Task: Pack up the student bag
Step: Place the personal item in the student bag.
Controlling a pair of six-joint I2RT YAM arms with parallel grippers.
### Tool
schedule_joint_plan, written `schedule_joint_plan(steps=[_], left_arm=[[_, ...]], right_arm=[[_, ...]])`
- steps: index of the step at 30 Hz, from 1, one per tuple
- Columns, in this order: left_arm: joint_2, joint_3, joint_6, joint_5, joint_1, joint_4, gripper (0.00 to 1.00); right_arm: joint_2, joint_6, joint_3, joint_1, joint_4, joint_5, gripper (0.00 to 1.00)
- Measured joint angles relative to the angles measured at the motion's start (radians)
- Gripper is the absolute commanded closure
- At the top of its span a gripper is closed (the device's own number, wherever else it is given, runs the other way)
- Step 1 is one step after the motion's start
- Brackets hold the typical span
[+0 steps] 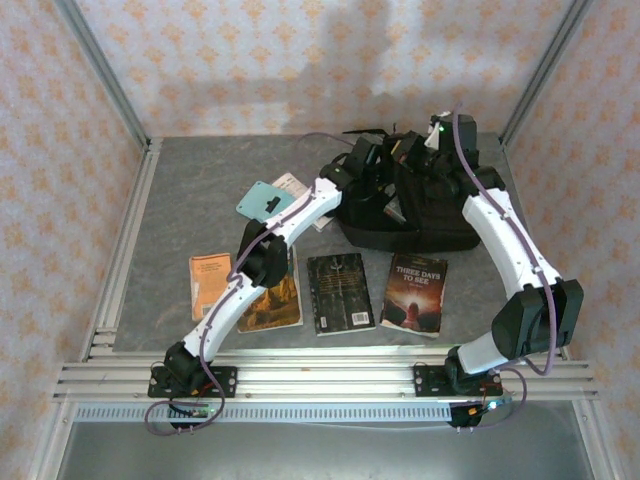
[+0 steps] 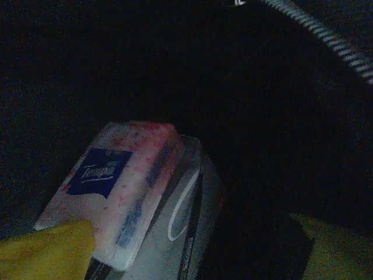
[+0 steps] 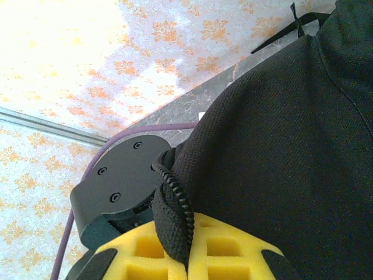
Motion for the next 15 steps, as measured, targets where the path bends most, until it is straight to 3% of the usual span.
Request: schedule_joint_plan(steps=[6, 12, 15], left_arm=[[-0.117, -0.183, 0.025, 0.024, 0.003, -0.010, 0.15], [-0.436, -0.587, 0.077, 0.027, 0.016, 0.022, 0.16], [-0.627, -0.788, 0.077, 0.027, 0.024, 0.120, 0.16]], right_arm=[[-0.006, -0.004, 0.000, -0.002, -0.006, 0.001, 1.00], [-0.028, -0.036, 0.000, -0.002, -0.055, 0.045, 1.00], [-0.033, -0.050, -0.009, -0.005, -0.063, 0.069, 1.00]])
